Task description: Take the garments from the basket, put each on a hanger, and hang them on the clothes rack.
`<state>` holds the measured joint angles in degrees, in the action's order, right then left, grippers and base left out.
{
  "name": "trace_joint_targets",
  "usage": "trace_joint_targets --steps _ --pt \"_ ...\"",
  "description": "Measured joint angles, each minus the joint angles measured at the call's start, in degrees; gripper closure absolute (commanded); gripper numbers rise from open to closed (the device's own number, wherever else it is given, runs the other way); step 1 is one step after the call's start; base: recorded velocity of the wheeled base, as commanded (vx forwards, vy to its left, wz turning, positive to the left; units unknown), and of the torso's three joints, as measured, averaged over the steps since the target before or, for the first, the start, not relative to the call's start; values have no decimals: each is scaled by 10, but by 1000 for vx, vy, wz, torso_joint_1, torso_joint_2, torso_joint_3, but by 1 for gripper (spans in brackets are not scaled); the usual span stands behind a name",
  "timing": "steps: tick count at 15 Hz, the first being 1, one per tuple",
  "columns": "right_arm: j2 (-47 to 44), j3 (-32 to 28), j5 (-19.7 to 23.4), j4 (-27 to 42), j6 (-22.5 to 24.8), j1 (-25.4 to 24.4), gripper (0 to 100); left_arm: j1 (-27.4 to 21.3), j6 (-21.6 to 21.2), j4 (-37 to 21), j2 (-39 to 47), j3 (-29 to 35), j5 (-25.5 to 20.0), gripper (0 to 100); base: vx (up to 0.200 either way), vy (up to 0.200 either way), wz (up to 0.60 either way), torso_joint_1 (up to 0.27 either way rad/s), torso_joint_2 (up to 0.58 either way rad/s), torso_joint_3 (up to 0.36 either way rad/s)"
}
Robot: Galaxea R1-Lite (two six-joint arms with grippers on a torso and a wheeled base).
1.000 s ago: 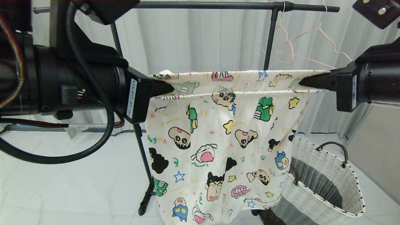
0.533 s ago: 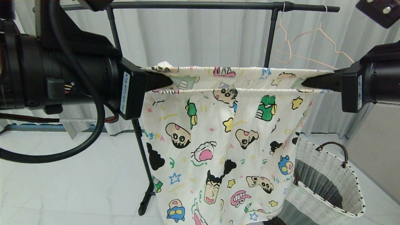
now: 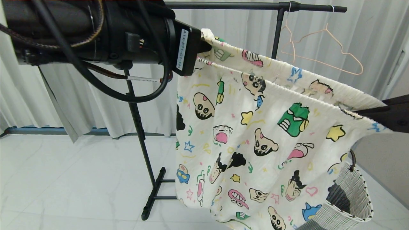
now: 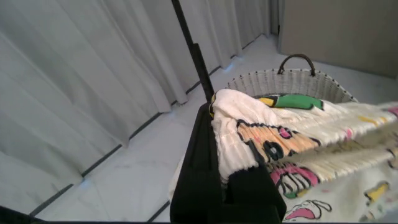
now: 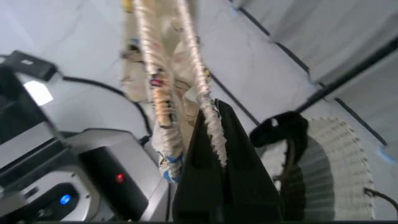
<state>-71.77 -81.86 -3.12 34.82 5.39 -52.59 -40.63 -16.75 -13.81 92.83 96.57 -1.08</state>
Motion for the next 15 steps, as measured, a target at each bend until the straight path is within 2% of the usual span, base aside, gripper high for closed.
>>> trace_joint_targets --steps 2,4,7,10,13,15 --pt "0 6 -2 1 -4 -27 100 0 3 0 12 4 0 100 0 0 0 0 0 0" --pt "-1 9 -7 1 -5 -33 100 0 6 0 14 1 2 100 0 0 0 0 0 0" --pt "-4 10 -17 -6 -5 -10 100 -2 36 0 -4 -32 5 100 0 0 0 0 0 0" --pt "-36 -1 -16 -93 -1 40 100 -21 70 0 -62 -142 5 100 0 0 0 0 0 0" --pt "-96 -60 -14 -132 1 54 100 -99 89 -3 -148 -276 2 100 0 0 0 0 0 0" --pt "-133 -111 -9 -133 1 56 100 -146 91 -4 -187 -329 1 100 0 0 0 0 0 0"
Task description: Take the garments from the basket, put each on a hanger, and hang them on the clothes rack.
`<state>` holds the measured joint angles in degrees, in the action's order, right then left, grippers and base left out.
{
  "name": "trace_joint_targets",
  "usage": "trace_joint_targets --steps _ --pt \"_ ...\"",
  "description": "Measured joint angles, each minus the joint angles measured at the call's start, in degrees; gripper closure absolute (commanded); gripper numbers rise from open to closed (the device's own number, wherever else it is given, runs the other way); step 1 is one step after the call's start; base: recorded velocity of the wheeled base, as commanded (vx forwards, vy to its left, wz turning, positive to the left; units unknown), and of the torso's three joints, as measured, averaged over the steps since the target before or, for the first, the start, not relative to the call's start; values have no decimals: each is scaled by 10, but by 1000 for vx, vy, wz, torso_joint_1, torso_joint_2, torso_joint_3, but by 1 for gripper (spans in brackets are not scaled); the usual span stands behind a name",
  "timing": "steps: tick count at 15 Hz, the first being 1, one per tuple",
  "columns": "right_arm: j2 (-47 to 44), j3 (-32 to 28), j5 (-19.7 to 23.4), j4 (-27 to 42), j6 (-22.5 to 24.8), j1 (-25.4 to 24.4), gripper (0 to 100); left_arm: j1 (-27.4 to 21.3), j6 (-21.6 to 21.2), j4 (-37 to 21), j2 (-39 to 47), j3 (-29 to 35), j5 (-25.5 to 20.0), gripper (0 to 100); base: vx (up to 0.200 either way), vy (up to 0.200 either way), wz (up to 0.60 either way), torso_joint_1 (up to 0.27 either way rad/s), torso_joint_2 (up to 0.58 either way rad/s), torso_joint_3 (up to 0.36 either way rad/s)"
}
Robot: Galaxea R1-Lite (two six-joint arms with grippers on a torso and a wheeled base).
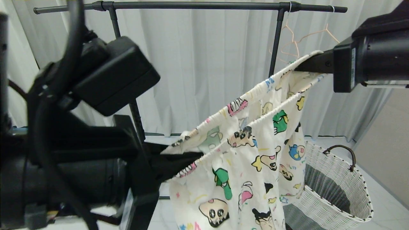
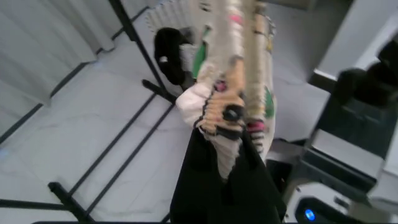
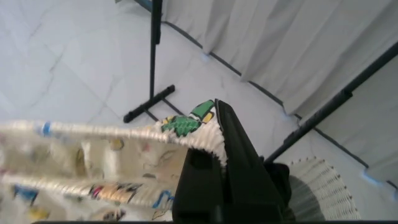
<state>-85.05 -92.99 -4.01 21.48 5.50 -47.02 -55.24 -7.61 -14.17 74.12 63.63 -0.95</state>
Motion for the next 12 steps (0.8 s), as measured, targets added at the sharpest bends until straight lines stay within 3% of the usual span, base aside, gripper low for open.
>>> trace_joint_targets --steps 4,9,12 --pt "-36 -44 2 20 1 1 100 -8 0 -1 -30 -18 5 100 0 0 0 0 0 0" --pt "10 -33 3 122 0 2 100 118 -34 2 -10 57 4 100 0 0 0 0 0 0" --pt "40 0 3 136 1 -4 100 149 -36 3 18 109 3 100 0 0 0 0 0 0"
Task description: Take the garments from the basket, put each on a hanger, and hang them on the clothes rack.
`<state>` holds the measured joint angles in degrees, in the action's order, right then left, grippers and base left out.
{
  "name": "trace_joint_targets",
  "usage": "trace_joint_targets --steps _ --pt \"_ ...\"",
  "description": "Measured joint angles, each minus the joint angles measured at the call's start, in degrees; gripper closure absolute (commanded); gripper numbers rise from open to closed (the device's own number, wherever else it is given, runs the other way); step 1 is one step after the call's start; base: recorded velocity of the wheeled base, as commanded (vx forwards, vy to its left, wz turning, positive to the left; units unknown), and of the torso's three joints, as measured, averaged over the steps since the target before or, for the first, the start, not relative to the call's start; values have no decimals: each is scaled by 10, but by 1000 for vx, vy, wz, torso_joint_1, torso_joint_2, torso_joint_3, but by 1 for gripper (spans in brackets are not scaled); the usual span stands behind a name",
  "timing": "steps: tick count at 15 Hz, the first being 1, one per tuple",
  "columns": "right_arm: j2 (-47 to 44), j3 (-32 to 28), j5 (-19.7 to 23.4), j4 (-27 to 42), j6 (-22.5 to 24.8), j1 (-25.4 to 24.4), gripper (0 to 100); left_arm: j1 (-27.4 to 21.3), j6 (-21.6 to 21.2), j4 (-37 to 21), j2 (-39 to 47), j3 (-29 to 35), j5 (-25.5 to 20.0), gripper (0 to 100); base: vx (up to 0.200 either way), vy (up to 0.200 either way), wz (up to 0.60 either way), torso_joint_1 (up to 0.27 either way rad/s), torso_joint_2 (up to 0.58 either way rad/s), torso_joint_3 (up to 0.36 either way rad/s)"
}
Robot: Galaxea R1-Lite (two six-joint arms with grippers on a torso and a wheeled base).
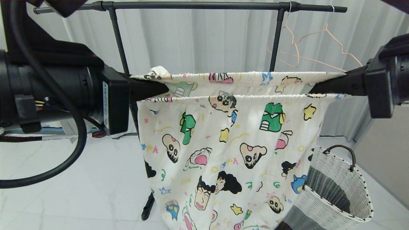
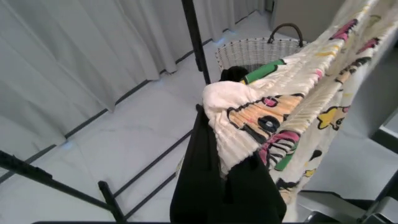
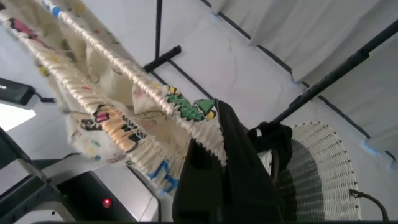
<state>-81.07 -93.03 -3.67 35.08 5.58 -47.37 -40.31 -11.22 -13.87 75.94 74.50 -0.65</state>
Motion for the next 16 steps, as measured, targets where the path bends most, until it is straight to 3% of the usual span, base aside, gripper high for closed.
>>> trace_joint_targets --steps 3,4,8,11,13,16 --pt "11 9 -2 1 0 -3 100 4 -3 0 11 6 0 100 0 0 0 0 0 0" --pt "12 12 -2 1 0 -3 0 5 -3 0 13 7 0 100 0 0 0 0 0 0" --pt "35 41 -1 4 -4 -5 0 5 -6 -1 16 -1 22 100 0 0 0 0 0 0" --pt "58 63 -16 3 -27 18 0 6 -6 0 17 -23 72 100 0 0 0 0 0 0" --pt "73 92 -56 3 -33 87 0 24 -9 0 6 -61 114 100 0 0 0 0 0 0" --pt "107 174 -88 3 -36 235 0 104 -29 32 -30 -160 147 100 0 0 0 0 0 0"
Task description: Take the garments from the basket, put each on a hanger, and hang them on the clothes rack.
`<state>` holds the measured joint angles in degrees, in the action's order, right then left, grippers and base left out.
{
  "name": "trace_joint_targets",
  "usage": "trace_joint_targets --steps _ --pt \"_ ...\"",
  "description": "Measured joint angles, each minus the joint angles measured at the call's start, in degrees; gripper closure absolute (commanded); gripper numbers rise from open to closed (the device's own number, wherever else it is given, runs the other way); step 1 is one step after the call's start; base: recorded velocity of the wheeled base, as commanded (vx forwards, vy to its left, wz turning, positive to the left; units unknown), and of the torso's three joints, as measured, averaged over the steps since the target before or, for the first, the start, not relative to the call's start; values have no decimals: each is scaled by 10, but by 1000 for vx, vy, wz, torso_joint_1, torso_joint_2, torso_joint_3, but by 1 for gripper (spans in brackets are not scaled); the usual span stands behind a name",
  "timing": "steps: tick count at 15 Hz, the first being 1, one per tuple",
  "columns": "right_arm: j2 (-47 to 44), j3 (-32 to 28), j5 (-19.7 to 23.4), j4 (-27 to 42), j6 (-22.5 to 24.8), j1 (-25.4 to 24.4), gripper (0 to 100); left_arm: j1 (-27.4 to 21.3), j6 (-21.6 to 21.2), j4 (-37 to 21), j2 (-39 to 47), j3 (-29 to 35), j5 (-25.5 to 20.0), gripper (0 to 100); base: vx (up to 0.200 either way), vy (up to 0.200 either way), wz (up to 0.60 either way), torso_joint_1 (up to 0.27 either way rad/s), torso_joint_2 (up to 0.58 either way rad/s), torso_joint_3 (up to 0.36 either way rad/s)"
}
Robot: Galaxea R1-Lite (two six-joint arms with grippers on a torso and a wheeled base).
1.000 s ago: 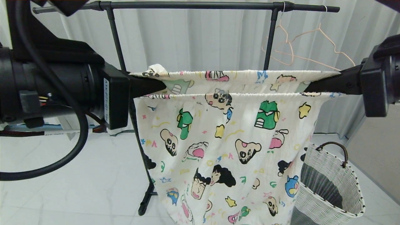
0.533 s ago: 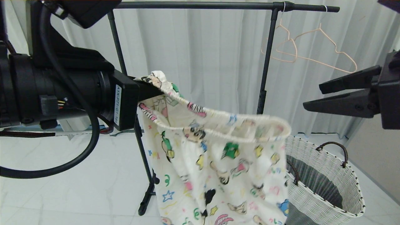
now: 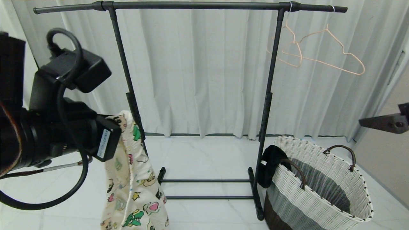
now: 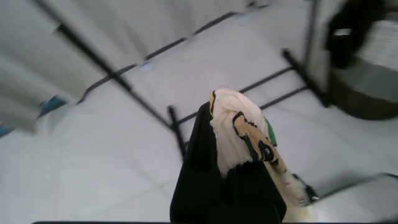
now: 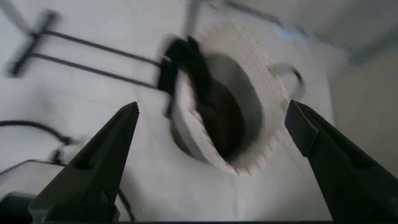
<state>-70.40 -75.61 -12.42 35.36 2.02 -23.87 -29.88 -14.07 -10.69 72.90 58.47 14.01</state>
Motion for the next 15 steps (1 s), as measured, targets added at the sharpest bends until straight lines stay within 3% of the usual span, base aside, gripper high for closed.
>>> trace_joint_targets --steps 3,7,11,15 --pt "45 95 -10 0 1 124 0 118 -15 98 -35 -99 12 100 0 0 0 0 0 0" --pt "99 163 -12 -1 1 178 0 256 -43 152 -54 -160 9 100 0 0 0 0 0 0" --pt "117 178 -9 -4 1 186 0 297 -45 155 -58 -167 -31 100 0 0 0 5 -26 -10" --pt "119 179 -1 -18 1 187 0 301 -46 155 -58 -168 -33 100 0 0 0 69 -248 -248"
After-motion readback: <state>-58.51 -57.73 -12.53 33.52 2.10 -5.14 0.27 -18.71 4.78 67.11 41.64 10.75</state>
